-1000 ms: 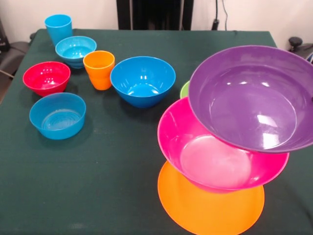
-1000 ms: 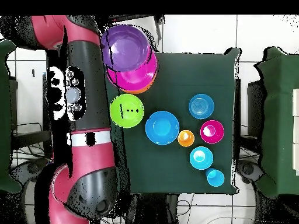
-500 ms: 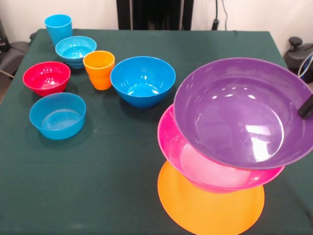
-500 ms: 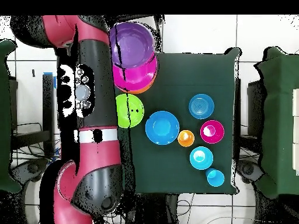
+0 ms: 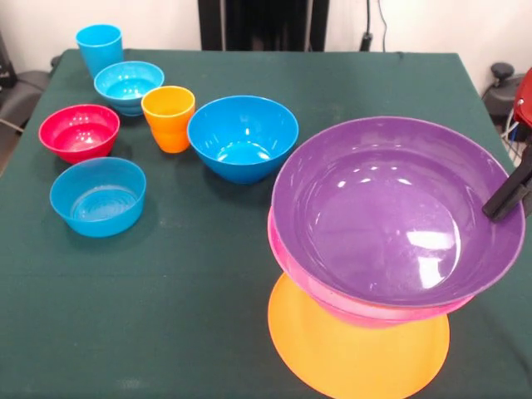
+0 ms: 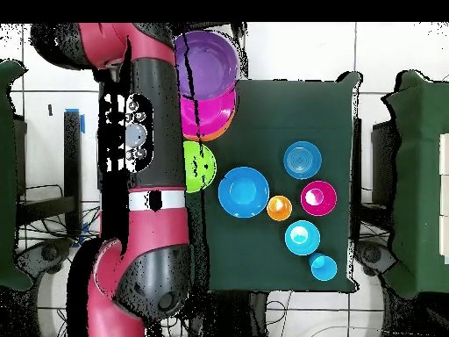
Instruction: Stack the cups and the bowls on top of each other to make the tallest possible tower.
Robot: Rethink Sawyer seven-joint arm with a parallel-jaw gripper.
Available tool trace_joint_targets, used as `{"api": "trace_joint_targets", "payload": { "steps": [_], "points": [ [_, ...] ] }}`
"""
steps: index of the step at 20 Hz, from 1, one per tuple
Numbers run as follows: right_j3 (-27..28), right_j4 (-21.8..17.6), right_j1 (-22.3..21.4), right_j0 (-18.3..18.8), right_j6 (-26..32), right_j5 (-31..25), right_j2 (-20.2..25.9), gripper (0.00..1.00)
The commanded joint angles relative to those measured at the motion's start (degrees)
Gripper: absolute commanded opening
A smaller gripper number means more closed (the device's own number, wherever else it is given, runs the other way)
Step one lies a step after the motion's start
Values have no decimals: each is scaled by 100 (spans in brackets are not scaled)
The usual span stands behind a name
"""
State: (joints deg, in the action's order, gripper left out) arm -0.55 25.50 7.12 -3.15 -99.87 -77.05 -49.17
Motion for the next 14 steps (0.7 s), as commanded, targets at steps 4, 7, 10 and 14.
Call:
{"api": "trace_joint_targets", "payload": {
  "steps": [4, 7, 10, 14],
  "points": [
    [-20, 107, -51, 117, 2164, 256, 37, 0],
    [-128, 19, -101, 67, 2162, 277, 162, 0],
    [-138, 20, -106, 52, 2135, 266, 156, 0],
    [-293, -113, -170, -11, 2130, 294, 317, 0]
  ]
}}
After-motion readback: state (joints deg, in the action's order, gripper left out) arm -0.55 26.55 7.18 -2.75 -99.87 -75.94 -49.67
